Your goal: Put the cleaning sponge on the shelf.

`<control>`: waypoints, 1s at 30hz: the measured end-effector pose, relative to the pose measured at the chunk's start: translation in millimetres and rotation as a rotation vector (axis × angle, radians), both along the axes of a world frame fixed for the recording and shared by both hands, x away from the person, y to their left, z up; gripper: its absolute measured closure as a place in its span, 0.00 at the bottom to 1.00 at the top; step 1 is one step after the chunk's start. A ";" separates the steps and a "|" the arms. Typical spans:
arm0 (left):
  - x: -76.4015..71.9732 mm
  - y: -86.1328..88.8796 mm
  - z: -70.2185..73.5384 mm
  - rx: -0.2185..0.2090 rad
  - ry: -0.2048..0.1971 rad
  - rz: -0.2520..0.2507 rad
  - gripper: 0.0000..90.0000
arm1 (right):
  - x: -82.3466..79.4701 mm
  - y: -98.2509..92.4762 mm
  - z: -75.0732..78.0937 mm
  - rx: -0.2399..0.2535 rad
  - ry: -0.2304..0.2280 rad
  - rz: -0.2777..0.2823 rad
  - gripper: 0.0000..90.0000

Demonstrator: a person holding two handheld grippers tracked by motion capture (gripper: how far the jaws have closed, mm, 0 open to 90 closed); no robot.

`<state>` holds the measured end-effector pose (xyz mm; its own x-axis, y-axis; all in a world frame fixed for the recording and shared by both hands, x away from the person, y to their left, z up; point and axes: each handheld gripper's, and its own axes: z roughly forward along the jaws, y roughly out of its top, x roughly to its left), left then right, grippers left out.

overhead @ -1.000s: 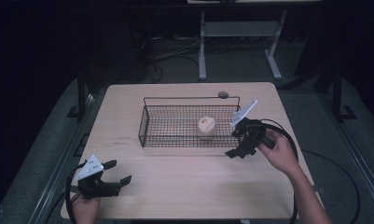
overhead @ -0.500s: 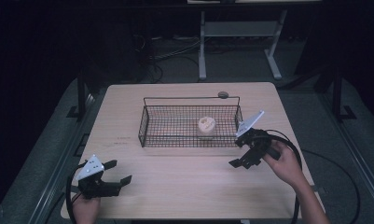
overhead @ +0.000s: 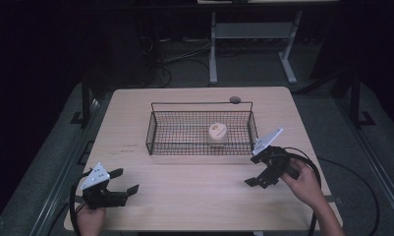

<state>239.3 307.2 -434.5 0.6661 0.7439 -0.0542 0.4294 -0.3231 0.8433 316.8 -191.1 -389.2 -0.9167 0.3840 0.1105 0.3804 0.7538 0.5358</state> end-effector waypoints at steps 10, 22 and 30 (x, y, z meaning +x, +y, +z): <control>0.3 -1.3 -0.4 0.006 0.007 -0.003 0.15 | -13.8 -8.2 -11.1 0.022 0.004 -0.017 0.16; 1.5 -1.7 -1.3 0.010 0.004 -0.004 0.15 | -29.6 -22.6 -23.2 0.048 0.021 -0.048 0.16; 1.9 -2.4 -1.7 0.009 0.009 -0.001 0.15 | -40.0 -28.1 -31.9 0.071 0.045 -0.054 0.16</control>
